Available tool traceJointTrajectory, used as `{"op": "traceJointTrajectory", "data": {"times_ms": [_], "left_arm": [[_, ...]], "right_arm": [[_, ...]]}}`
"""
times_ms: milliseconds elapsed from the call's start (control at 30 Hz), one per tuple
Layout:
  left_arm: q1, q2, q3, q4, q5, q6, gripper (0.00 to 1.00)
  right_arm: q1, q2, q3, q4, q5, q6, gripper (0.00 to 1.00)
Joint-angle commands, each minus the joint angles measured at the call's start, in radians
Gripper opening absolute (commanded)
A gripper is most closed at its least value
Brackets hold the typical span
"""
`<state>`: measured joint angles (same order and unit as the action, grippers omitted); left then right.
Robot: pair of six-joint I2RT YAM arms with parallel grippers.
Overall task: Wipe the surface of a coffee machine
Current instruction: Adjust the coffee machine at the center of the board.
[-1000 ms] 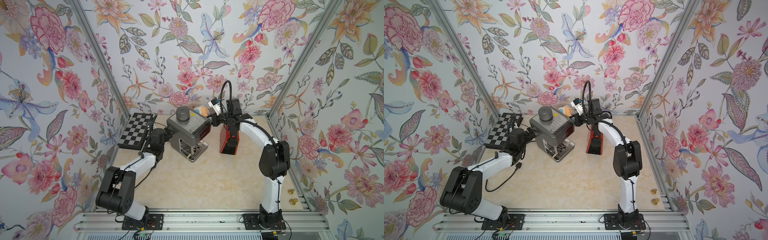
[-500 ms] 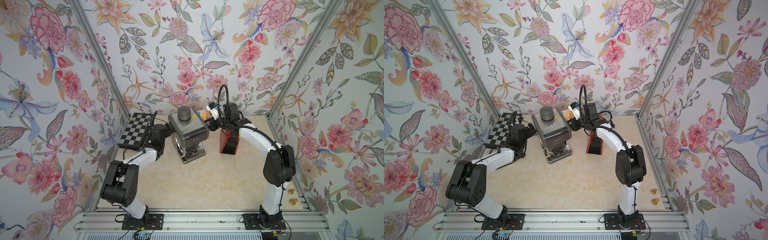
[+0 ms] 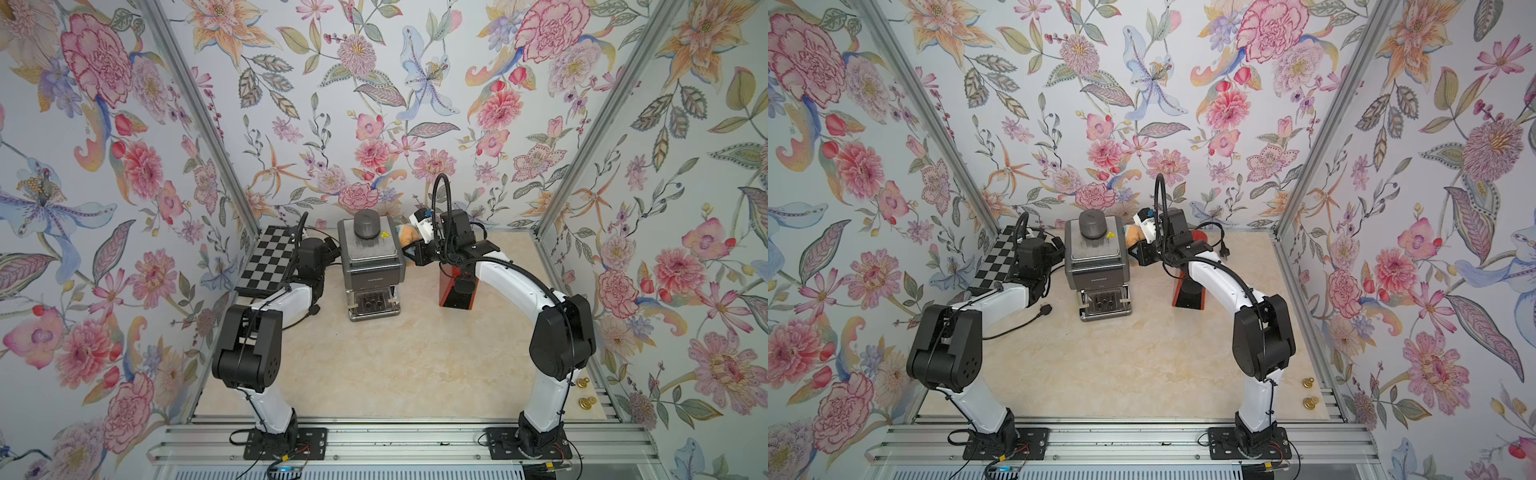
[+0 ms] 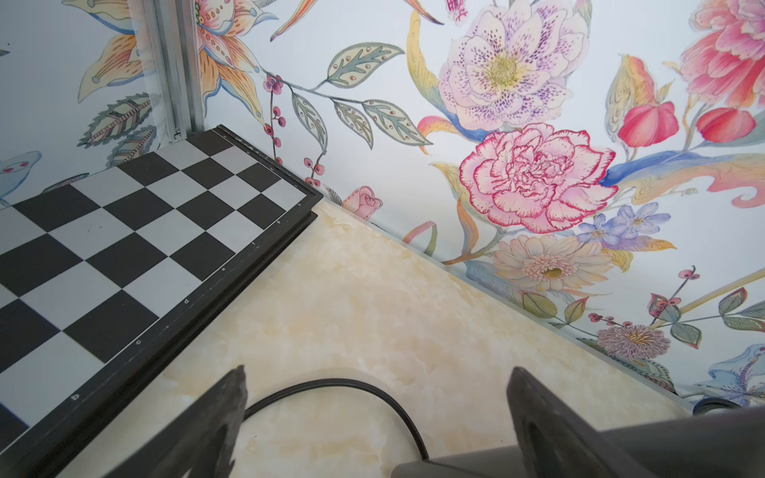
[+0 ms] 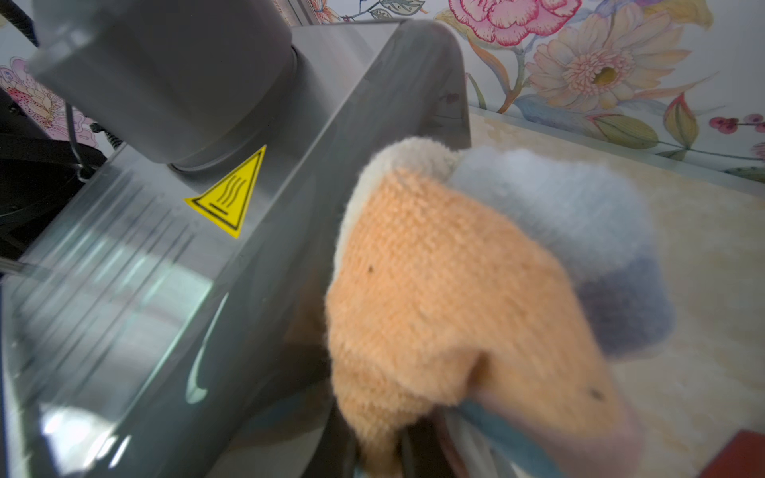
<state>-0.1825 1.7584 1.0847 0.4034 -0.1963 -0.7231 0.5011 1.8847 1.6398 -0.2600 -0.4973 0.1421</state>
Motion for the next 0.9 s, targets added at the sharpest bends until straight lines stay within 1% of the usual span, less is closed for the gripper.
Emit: {"op": "traceJointTrajectory", "data": {"times_ms": [0,167,333,433,500,600,633,700,767,867], "left_arm": [[-0.070,0.025,0.090,0.082,0.241,-0.032,0.99],[-0.055,0.041,0.112,0.079,0.267,-0.033,0.99],[-0.039,0.051,0.109,0.091,0.298,-0.039,0.99],[-0.024,0.036,0.098,0.078,0.303,-0.032,0.99],[0.003,0.013,0.071,0.067,0.291,-0.024,0.99],[0.064,-0.011,0.038,0.030,0.282,-0.024,0.99],[0.081,-0.018,0.023,0.026,0.287,-0.027,0.99],[0.114,-0.043,-0.019,0.039,0.298,-0.036,0.99],[0.129,-0.068,-0.046,0.043,0.298,-0.037,0.99],[0.132,-0.110,-0.060,0.027,0.301,-0.025,0.99]], "right_arm": [[0.141,0.018,0.011,-0.032,-0.255,0.020,0.00],[0.140,0.026,0.014,-0.031,-0.245,0.028,0.00],[0.127,0.010,-0.015,-0.030,-0.236,0.031,0.00],[0.096,0.008,-0.047,-0.028,-0.267,0.027,0.00],[0.068,0.009,-0.071,-0.020,-0.288,0.023,0.00],[0.033,0.020,-0.095,-0.018,-0.285,0.024,0.00],[0.027,0.022,-0.104,-0.018,-0.276,0.028,0.00],[0.015,0.020,-0.133,-0.013,-0.218,0.049,0.00],[0.011,0.014,-0.167,0.008,-0.152,0.076,0.00],[0.018,0.020,-0.211,0.051,-0.035,0.153,0.00]]}}
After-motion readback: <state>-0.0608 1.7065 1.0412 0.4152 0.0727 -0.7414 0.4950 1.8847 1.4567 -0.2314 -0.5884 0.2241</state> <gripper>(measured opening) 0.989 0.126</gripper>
